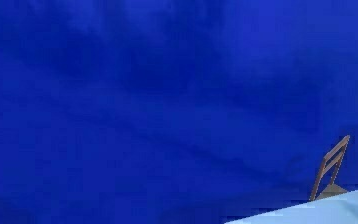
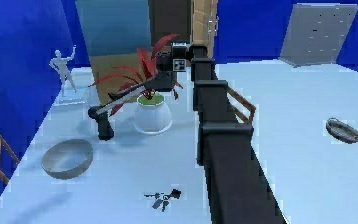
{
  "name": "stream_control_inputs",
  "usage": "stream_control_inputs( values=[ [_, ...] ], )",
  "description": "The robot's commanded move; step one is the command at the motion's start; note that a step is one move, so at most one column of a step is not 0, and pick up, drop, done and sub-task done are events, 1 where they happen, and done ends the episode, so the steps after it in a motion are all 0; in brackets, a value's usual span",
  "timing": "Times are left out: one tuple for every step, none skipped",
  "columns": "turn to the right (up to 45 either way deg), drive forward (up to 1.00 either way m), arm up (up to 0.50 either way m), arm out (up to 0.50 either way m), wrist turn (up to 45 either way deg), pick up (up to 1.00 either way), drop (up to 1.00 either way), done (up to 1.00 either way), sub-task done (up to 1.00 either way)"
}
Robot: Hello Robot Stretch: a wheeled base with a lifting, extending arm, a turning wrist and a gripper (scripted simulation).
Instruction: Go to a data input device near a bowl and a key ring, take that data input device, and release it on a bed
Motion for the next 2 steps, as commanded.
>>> stream_control_inputs(
  values=[
    [0.0, 0.00, 0.00, 0.00, -45.0, 0.00, 0.00, 0.00, 0.00],
    [0.0, 0.00, 0.00, 0.00, -9.0, 0.00, 0.00, 0.00, 0.00]
  ],
)
